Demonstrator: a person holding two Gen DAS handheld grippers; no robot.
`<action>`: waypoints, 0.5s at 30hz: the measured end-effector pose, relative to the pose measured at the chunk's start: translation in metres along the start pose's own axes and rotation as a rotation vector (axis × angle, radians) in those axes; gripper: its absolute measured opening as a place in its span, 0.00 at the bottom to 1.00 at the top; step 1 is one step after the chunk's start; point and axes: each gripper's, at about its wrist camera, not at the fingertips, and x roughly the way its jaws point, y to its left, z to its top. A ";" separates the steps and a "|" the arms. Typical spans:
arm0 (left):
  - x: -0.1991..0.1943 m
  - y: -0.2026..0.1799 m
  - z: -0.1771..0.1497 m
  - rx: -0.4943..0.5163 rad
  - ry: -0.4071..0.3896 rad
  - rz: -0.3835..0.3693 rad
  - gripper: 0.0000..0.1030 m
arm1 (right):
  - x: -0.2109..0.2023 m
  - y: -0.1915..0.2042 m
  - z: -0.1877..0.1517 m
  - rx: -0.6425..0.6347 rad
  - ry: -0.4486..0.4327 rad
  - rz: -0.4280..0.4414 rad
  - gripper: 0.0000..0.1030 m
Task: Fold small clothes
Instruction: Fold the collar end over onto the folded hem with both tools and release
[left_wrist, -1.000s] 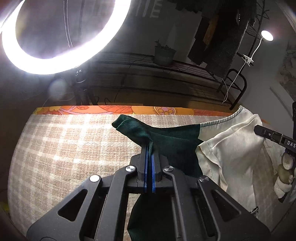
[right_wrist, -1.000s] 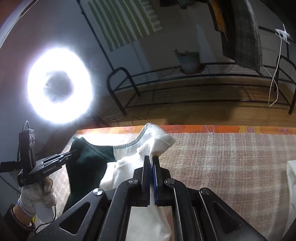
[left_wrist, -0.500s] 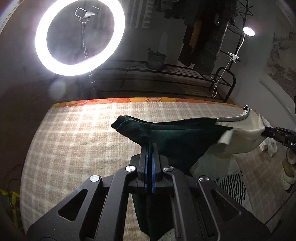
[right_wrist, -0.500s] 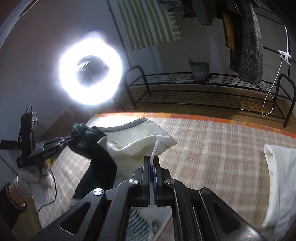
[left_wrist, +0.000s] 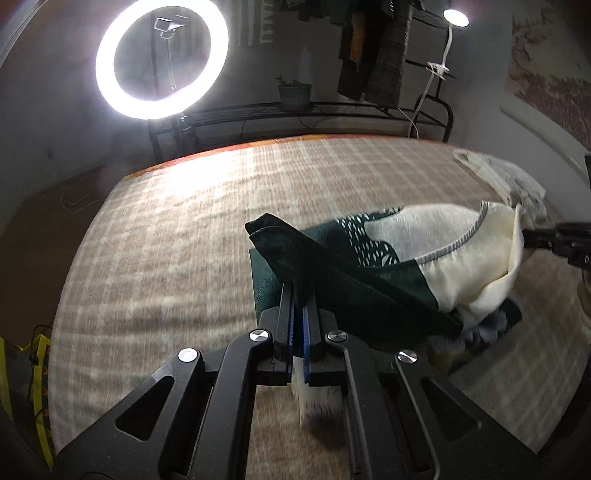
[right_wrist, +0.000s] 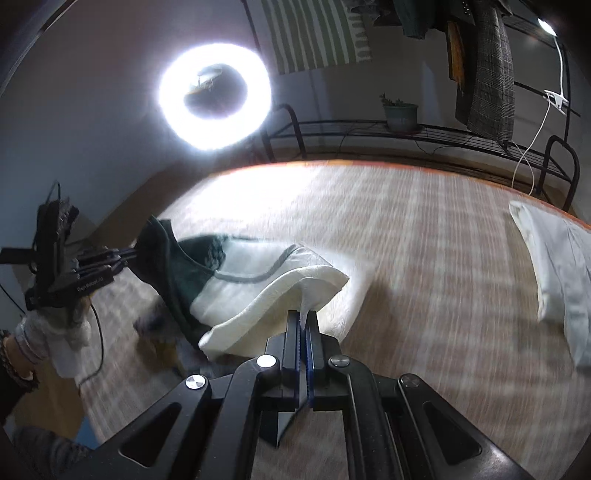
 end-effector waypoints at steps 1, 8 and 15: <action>-0.002 -0.004 -0.005 0.024 0.005 0.015 0.01 | -0.001 0.002 -0.007 -0.010 0.003 -0.012 0.00; -0.025 0.001 -0.044 0.098 0.013 0.080 0.02 | -0.028 0.013 -0.037 -0.097 -0.029 -0.050 0.13; -0.065 0.026 -0.086 0.062 0.015 0.098 0.02 | -0.056 -0.004 -0.062 -0.054 -0.042 -0.019 0.15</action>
